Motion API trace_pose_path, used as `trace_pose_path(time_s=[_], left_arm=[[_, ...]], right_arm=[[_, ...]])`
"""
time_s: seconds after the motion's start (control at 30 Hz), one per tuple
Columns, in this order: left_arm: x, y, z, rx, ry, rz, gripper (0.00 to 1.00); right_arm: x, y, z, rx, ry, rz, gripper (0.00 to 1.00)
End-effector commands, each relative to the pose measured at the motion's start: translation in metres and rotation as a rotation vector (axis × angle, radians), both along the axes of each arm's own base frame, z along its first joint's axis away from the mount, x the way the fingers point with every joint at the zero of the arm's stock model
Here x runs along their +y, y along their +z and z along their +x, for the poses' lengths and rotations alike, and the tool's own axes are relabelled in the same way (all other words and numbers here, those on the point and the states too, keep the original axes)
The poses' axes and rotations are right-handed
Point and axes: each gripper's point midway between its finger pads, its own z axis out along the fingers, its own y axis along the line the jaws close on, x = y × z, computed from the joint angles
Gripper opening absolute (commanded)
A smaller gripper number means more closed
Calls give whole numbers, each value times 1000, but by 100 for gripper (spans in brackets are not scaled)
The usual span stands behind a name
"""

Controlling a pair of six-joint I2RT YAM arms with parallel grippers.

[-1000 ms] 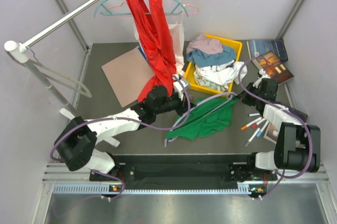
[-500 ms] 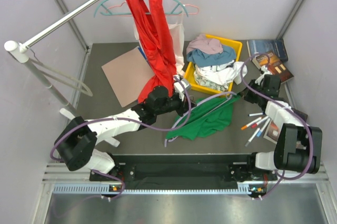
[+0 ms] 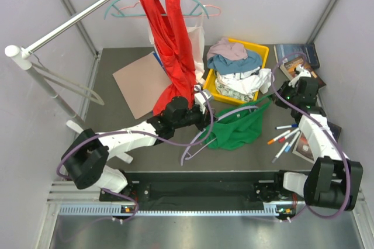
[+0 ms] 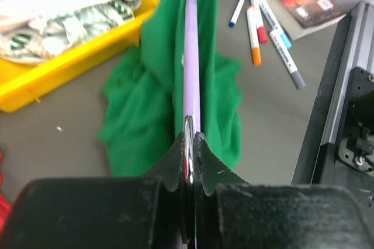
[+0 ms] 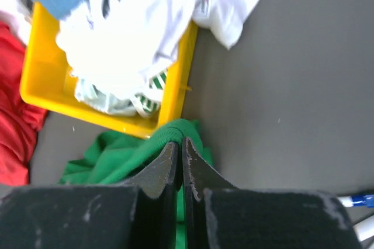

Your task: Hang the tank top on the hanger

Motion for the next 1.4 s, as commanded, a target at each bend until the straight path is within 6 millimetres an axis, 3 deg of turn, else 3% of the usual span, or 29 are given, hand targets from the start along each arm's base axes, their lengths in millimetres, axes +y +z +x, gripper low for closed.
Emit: trace_pose_path(time_s=[0.0, 0.13, 0.27, 0.4, 0.5, 0.6, 0.73, 0.83, 0.97, 1.03, 1.1, 1.23, 1.37], left_arm=[[2, -29, -10, 56, -28, 85, 0], [0, -23, -9, 48, -24, 68, 0], [-2, -15, -8, 37, -24, 56, 0], [-4, -3, -5, 22, -18, 34, 0], [-4, 5, -4, 15, -16, 20, 0], [0, 16, -3, -4, 8, 4, 0], [8, 49, -1, -66, 45, -41, 0], [14, 74, 2, -105, 72, -50, 0], [21, 97, 8, -135, 110, -42, 0], [24, 108, 11, -159, 122, -36, 0], [26, 107, 13, -157, 136, -8, 0], [31, 133, 18, -205, 164, -20, 0], [33, 163, 16, -255, 148, -50, 0]], right_arm=[[-4, 73, 18, -218, -29, -141, 0], [15, 68, 17, -186, 16, -168, 0], [56, 66, 13, -181, 118, -149, 0], [118, 71, -5, -192, 263, -116, 0], [151, 72, -21, -185, 334, -112, 0], [170, 68, -34, -157, 378, -121, 0], [186, 73, -49, -154, 425, -104, 0], [193, 92, -58, -183, 431, -96, 0], [200, 133, -70, -259, 456, -63, 0], [199, 145, -75, -274, 457, -58, 0], [200, 163, -80, -311, 468, -38, 0], [214, 171, -92, -308, 547, 1, 0], [224, 164, -97, -295, 576, -6, 4]])
